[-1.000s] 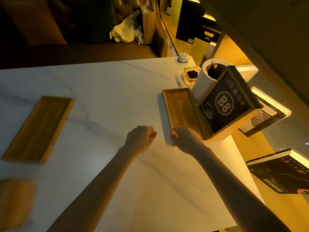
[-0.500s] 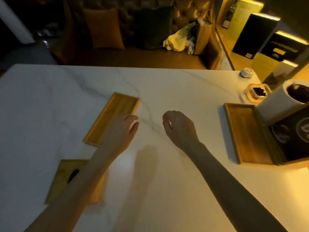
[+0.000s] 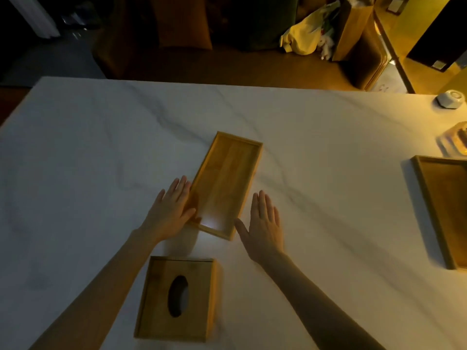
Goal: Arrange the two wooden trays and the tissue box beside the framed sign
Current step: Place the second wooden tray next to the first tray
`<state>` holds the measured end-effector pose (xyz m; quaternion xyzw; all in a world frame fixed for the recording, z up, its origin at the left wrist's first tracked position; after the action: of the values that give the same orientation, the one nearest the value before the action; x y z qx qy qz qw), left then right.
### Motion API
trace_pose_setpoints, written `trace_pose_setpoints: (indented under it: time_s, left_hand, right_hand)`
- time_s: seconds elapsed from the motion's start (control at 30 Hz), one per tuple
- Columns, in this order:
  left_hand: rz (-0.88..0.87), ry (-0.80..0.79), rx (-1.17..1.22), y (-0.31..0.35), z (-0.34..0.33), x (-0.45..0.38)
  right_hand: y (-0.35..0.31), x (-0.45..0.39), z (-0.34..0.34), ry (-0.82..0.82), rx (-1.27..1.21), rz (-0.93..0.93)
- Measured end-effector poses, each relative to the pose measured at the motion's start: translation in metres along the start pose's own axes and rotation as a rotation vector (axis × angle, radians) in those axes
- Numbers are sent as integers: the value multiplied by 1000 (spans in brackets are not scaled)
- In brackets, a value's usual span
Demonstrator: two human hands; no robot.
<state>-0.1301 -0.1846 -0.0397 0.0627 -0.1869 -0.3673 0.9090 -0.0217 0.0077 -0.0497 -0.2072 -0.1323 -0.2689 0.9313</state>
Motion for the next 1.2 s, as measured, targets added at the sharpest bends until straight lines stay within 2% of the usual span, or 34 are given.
trace_pose_setpoints:
  time_s: [0.2,0.5,0.63,0.77,0.87,1.0,1.2]
  left_hand:
    - [54,-65,100,-23,-26,-3]
    - [64,49,399,-21,-21,-12]
    - [96,45,523,-13,-7,-12]
    - [128,132,781,-7,9,-5]
    - [189,162,991,-1,24,2]
    - [187,192,1093,14,38,6]
    - [156,305,1176,65,52,7]
  right_hand:
    - [-13,-5,-29,-99,63,-79]
    - [-20,-5,-38,-139,-40,-122]
    - [-17,-6,-32,-181,-145,-121]
    - [-13,-6,-6,-237,-415,-68]
    - [-10,-9,20,-254,-491,-86]
    - [-2,-7,50,-391,-728,-163]
    - [26,-1,98,-374,-683,-53]
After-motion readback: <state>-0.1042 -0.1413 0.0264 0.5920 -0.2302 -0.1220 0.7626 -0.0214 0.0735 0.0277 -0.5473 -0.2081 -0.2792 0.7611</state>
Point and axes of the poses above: each hand's wrist, its own x-axis away from the middle knuckle, its own z-axis out of the back of the hand, y = z × x, the point moved 1 cm from there along -x, towards the middle knuckle, and after that the axes turned 15 degrees about -z, right-handed, at the moved point
